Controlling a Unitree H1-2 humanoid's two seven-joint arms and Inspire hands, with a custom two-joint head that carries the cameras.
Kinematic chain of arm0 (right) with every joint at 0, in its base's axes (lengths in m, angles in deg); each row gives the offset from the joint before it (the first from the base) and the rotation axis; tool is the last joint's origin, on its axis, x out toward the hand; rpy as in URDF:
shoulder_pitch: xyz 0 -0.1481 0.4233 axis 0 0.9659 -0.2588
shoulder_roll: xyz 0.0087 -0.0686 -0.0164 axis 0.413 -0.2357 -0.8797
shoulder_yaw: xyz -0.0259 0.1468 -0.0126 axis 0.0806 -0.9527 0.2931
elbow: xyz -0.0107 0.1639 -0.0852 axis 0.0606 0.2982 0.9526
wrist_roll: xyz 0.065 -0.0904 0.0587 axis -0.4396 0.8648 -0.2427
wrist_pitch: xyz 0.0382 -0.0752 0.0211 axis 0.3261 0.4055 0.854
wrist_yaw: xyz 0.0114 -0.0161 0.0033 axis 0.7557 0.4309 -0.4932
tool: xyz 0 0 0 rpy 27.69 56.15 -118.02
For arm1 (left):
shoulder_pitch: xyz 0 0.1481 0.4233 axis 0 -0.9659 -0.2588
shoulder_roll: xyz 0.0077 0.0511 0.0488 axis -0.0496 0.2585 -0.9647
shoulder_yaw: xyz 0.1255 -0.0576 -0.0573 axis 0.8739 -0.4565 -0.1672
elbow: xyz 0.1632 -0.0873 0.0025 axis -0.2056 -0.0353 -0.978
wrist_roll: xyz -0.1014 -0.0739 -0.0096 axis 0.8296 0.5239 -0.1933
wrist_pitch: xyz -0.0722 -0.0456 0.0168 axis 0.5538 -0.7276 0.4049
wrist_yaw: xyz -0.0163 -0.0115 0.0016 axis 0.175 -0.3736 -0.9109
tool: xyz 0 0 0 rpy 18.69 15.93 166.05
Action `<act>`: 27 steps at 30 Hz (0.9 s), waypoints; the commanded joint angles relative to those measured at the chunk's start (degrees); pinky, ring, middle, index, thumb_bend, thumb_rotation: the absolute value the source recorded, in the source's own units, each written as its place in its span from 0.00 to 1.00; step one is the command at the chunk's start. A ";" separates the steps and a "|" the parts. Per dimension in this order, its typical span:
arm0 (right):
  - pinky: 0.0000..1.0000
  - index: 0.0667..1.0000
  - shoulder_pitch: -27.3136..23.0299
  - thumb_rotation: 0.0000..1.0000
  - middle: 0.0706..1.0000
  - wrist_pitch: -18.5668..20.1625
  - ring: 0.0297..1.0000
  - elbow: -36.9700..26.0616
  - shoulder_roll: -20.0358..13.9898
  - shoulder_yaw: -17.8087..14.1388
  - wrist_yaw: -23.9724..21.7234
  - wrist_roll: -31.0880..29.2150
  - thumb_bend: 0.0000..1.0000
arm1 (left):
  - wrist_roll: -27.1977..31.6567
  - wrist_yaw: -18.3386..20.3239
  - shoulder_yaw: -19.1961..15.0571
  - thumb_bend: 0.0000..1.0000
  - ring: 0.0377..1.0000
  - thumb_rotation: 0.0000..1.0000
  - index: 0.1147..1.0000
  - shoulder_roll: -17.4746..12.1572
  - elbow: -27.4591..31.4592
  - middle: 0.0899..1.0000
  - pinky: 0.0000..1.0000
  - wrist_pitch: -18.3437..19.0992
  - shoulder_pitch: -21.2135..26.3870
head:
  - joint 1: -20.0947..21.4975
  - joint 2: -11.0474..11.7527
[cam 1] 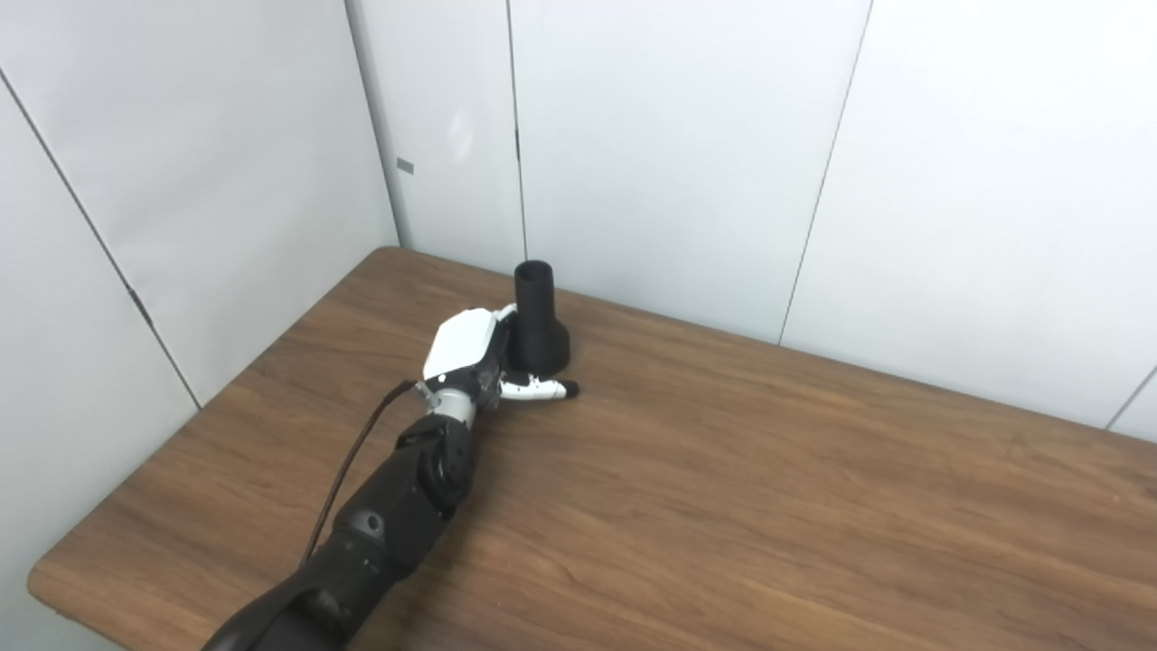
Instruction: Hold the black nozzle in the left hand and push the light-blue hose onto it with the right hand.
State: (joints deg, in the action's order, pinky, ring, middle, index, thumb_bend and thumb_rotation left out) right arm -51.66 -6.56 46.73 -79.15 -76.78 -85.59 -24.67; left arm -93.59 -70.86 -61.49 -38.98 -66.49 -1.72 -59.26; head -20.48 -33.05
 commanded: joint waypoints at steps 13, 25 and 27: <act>0.56 0.59 0.51 0.52 0.65 0.85 0.66 -4.03 -0.21 -0.52 0.84 -0.66 0.53 | 0.16 0.84 1.25 1.00 0.81 0.37 0.79 2.51 0.90 0.78 1.00 3.15 0.08 | 0.69 -0.46; 0.57 0.59 0.94 0.51 0.66 1.56 0.67 -5.00 -0.23 -0.59 0.94 -0.69 0.52 | -1.65 -2.62 3.03 0.96 0.72 0.33 0.69 3.40 1.08 0.69 0.94 3.50 -0.56 | 1.16 -0.71; 0.58 0.59 1.06 0.50 0.66 2.24 0.67 -5.46 -0.14 -0.66 1.04 -1.01 0.52 | -2.95 -3.59 3.67 0.92 0.69 0.31 0.67 3.30 1.19 0.68 0.94 3.19 -0.76 | 1.22 -0.79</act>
State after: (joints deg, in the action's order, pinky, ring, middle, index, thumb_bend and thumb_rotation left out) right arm -50.45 -4.04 44.08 -78.81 -76.78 -84.97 -24.93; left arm -95.76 -75.83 -59.30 -36.63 -65.13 1.41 -58.99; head -19.25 -33.84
